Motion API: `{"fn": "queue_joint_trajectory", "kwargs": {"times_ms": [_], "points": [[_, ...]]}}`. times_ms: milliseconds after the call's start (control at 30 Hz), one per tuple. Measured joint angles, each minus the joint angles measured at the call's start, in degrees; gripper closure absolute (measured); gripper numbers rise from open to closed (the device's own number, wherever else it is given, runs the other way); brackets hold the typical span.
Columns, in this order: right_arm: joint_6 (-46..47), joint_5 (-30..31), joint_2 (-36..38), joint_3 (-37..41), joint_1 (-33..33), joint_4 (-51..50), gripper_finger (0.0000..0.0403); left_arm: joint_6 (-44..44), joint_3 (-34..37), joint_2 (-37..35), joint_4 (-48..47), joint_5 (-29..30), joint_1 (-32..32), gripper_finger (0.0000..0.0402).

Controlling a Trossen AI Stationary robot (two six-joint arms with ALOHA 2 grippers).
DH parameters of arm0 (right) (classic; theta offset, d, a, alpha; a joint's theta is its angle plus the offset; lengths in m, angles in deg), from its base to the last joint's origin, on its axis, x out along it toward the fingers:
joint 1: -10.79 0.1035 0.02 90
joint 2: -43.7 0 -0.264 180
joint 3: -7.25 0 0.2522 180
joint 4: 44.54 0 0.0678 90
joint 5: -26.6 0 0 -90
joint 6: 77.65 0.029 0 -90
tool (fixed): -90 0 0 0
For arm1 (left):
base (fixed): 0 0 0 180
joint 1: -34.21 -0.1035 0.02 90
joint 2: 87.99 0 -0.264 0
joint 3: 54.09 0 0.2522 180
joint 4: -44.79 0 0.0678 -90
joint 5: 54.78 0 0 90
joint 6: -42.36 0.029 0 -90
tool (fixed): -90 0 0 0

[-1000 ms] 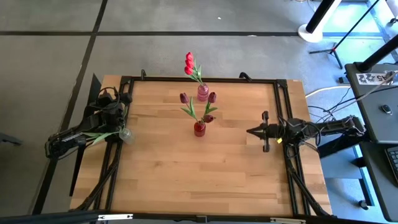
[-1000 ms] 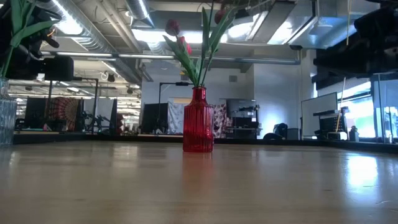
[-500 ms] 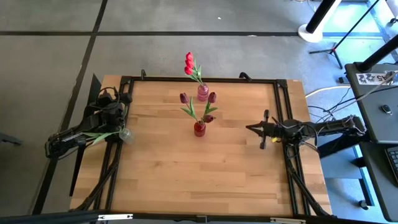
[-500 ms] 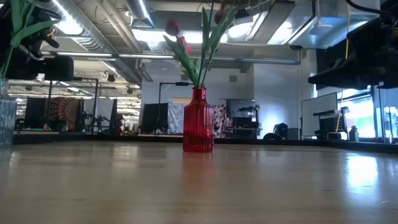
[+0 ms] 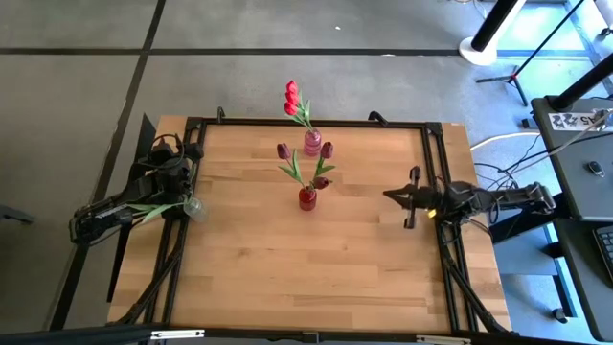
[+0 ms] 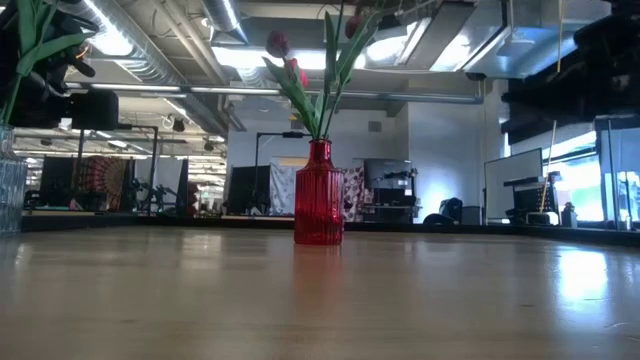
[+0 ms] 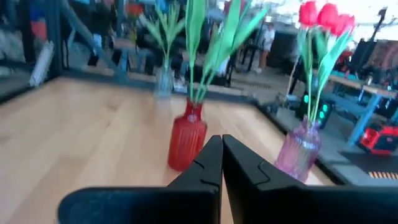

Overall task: Sort flowers into vase by color
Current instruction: Return to Home Position

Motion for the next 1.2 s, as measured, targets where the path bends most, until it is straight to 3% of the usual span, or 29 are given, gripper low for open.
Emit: {"fn": "queue_joint_trajectory", "kwargs": {"times_ms": [133, 1200], "points": [[0.0, -0.7, 4.6, 0.0, -2.0, -0.2, 0.0391, 0.0, 0.0, 0.0, 0.0, 0.0, 0.0, 0.0198], [0.0, -0.7, 4.1, 0.0, -2.2, -0.5, 0.0391, 0.0, 0.0, 0.0, 0.0, 0.0, 0.0, 0.0198]]}}
